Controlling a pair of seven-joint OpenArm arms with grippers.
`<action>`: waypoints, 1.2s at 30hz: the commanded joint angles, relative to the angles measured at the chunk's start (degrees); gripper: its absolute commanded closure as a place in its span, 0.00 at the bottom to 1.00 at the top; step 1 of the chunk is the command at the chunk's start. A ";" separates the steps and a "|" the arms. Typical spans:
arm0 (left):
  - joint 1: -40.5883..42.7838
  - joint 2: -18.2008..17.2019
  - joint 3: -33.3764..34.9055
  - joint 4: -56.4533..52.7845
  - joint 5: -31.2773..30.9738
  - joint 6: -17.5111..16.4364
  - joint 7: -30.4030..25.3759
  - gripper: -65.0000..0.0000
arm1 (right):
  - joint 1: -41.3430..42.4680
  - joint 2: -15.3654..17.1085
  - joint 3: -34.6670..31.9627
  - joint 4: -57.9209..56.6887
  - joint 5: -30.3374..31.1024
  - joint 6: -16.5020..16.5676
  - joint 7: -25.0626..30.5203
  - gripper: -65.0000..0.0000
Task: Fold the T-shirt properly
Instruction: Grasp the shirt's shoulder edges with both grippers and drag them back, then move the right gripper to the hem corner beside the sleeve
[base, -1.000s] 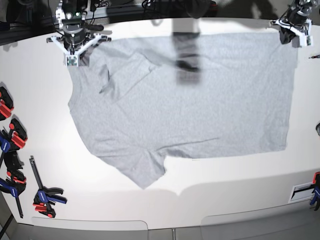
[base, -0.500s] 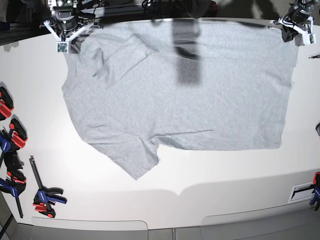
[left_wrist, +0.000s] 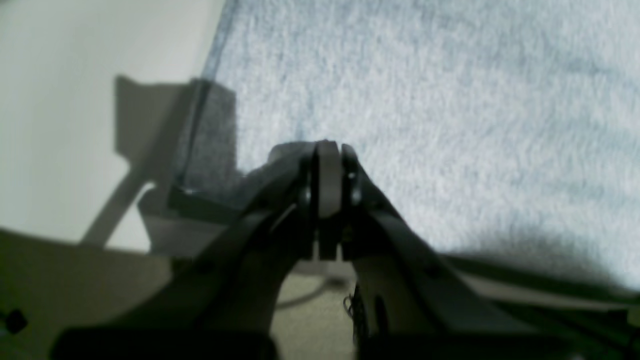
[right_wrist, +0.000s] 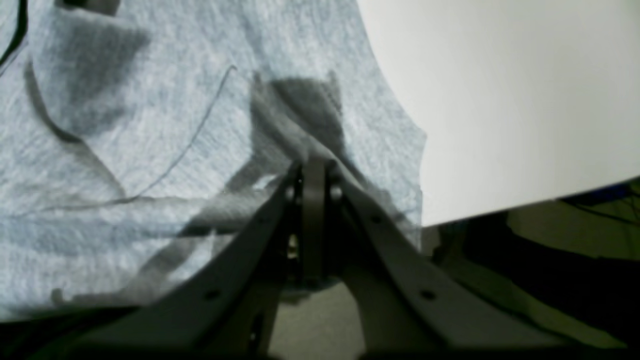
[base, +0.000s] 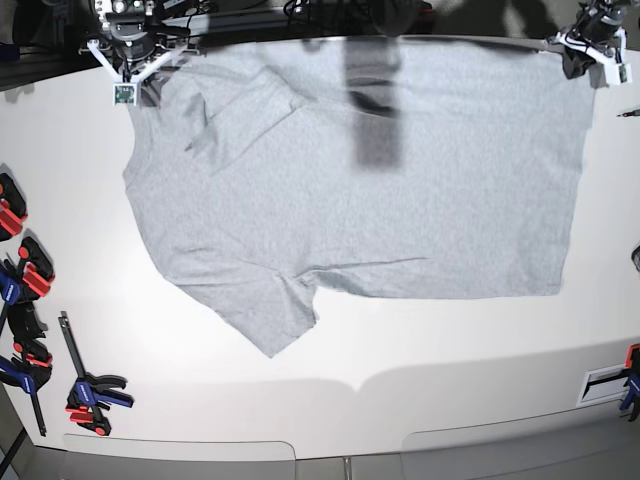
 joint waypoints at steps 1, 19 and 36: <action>1.03 -0.35 -0.07 0.79 1.97 1.14 2.86 1.00 | -0.72 0.15 0.35 1.68 -0.63 -0.39 -0.59 1.00; 0.81 -0.37 -0.07 15.26 3.43 1.11 -3.69 0.70 | 7.82 0.17 0.37 14.16 -6.47 -1.03 11.13 0.57; 0.81 -0.37 -0.07 15.26 7.65 1.16 -7.63 0.61 | 41.51 1.22 4.22 -18.73 7.08 13.11 6.80 0.51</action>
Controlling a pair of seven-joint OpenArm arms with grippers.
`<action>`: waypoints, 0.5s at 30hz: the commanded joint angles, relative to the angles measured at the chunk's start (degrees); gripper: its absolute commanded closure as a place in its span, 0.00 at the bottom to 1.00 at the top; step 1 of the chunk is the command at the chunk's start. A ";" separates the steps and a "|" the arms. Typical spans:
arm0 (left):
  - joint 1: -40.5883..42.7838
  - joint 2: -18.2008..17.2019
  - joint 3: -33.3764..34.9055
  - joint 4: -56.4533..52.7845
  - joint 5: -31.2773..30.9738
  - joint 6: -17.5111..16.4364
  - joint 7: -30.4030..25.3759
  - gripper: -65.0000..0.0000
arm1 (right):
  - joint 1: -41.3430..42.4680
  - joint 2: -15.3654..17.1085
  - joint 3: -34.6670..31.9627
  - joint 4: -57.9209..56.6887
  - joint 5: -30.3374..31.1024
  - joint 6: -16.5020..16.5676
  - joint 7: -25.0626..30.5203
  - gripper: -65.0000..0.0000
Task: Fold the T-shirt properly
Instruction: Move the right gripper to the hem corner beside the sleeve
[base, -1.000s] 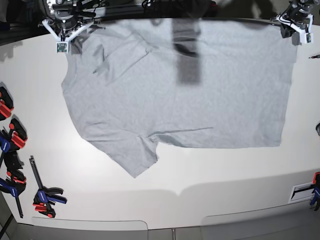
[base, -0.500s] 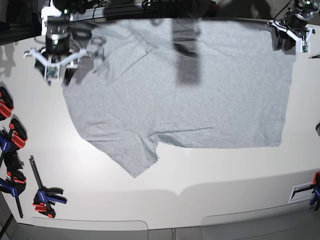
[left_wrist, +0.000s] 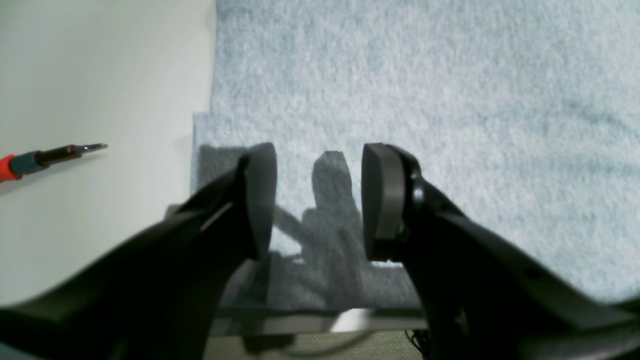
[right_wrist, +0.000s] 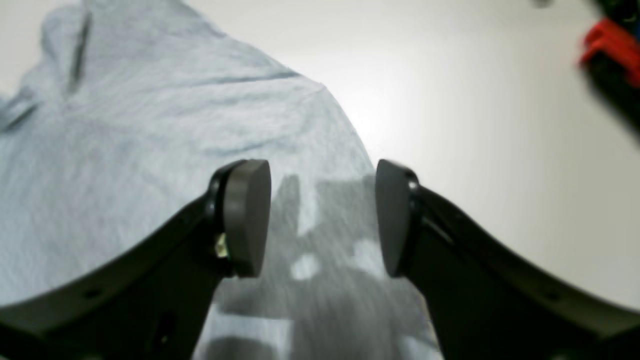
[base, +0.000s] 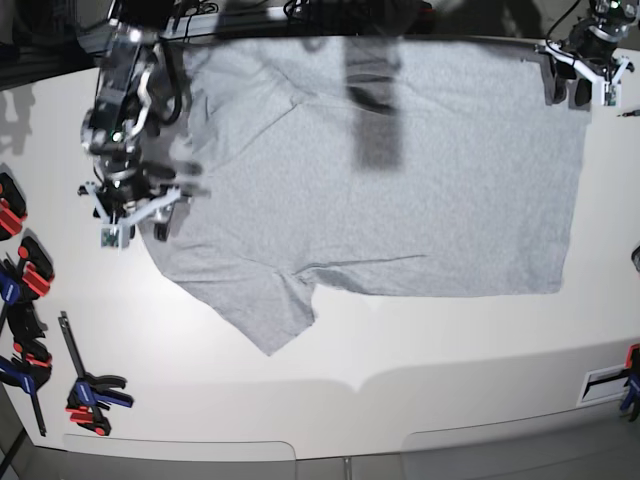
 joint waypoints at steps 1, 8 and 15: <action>0.35 -0.76 -0.50 0.94 -0.52 0.04 -0.92 0.61 | 3.17 1.31 1.03 -1.84 1.44 1.07 1.16 0.51; 0.35 -0.76 -0.50 0.94 -0.52 0.17 -0.72 0.61 | 19.87 8.17 3.04 -23.39 9.01 7.78 -1.66 0.51; 0.35 -0.76 -0.50 0.94 -0.57 0.17 -0.72 0.61 | 32.92 13.09 3.04 -49.48 8.83 13.29 -2.54 0.51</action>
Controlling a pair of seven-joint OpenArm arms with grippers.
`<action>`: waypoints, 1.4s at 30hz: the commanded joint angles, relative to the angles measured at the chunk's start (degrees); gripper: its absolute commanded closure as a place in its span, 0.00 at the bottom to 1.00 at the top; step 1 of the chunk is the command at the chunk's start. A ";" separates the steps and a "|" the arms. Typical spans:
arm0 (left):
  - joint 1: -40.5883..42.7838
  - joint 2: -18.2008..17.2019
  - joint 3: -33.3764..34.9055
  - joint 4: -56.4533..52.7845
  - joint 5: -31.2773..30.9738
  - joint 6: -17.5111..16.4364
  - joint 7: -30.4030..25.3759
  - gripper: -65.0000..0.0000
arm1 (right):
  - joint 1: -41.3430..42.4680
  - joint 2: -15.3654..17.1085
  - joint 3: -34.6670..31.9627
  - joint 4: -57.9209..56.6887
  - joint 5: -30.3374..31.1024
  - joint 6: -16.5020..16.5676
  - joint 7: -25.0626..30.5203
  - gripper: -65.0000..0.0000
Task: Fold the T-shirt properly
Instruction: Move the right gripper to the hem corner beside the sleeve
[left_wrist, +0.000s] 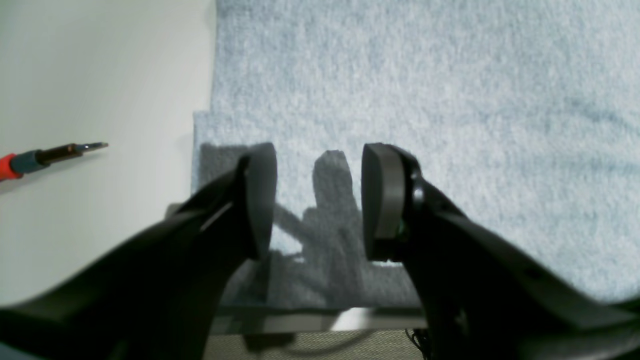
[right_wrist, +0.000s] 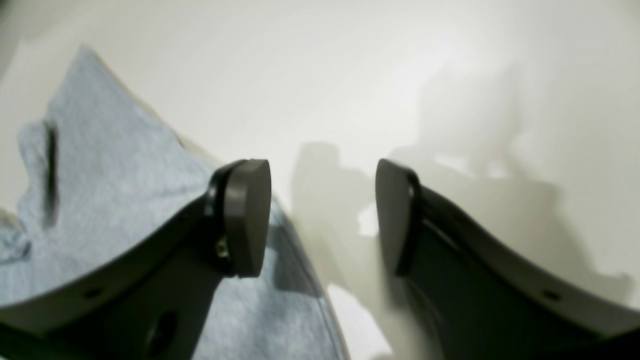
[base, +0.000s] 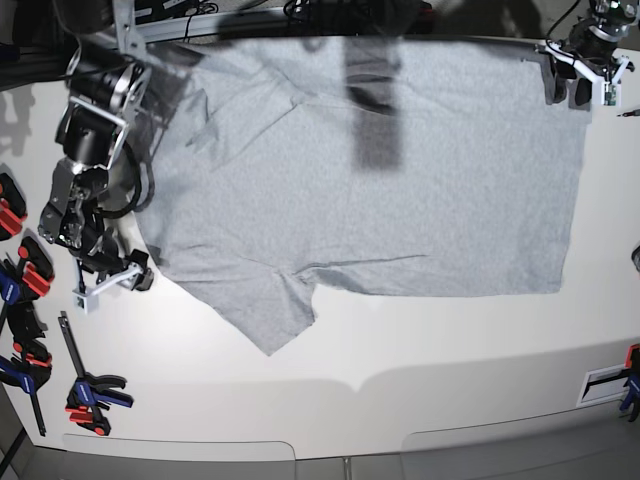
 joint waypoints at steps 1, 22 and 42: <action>0.33 -0.83 -0.50 0.94 -0.57 0.07 -0.96 0.61 | 2.43 0.92 0.11 -1.64 0.76 2.25 0.90 0.51; 0.17 -0.83 -0.50 0.94 -0.57 0.09 -4.39 0.61 | 2.38 -1.44 0.07 -7.04 3.58 7.63 -3.34 0.78; -27.10 -7.06 -0.50 -10.60 -6.97 4.76 5.57 0.61 | 2.38 -1.49 0.07 -7.04 3.78 7.41 -2.47 1.00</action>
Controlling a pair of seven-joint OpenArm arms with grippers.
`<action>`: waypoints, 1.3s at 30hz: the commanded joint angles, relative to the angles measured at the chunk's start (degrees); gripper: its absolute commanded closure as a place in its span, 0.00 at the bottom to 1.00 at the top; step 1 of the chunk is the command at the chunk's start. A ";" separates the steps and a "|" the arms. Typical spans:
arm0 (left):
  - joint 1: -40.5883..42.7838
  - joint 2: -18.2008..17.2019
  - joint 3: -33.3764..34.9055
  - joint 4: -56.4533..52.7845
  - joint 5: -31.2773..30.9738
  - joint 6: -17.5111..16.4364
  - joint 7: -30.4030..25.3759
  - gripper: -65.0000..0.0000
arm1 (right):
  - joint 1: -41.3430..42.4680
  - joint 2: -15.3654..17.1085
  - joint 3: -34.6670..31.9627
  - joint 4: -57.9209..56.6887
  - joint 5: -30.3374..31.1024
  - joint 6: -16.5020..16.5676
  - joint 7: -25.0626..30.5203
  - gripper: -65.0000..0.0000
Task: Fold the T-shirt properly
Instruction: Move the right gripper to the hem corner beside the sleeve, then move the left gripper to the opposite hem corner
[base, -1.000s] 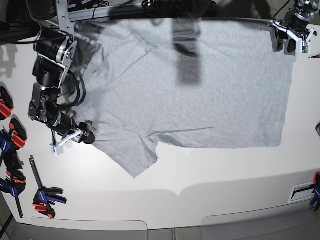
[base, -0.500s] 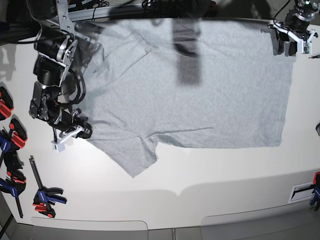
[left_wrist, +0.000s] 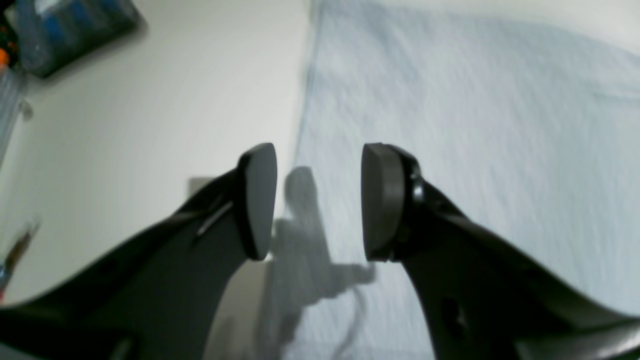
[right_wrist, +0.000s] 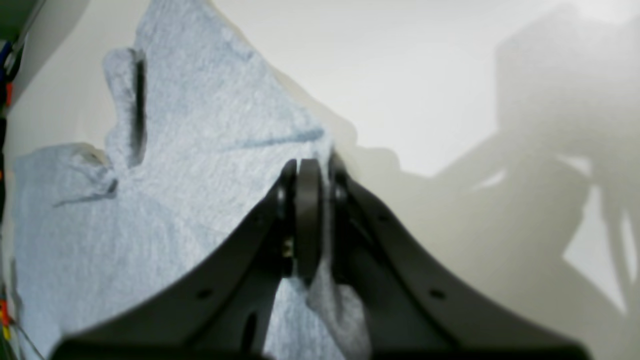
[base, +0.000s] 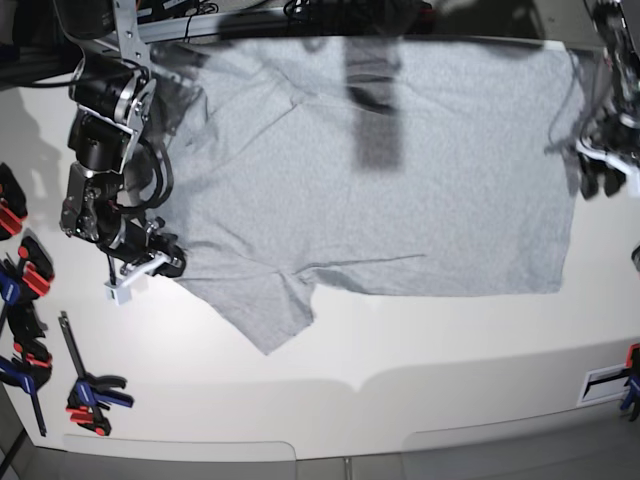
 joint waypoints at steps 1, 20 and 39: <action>-3.08 -2.43 -0.61 -2.67 -1.73 0.22 -1.20 0.61 | 1.14 0.70 -0.11 0.50 -0.90 -0.26 -0.48 1.00; -39.19 -9.66 10.05 -60.52 -15.30 -9.33 2.25 0.33 | 1.14 0.55 -0.11 0.50 -1.09 -0.26 -0.55 1.00; -45.31 -0.55 10.05 -60.52 -11.15 -9.35 2.25 0.35 | 1.14 0.52 -0.11 0.50 -1.07 -0.26 -0.70 1.00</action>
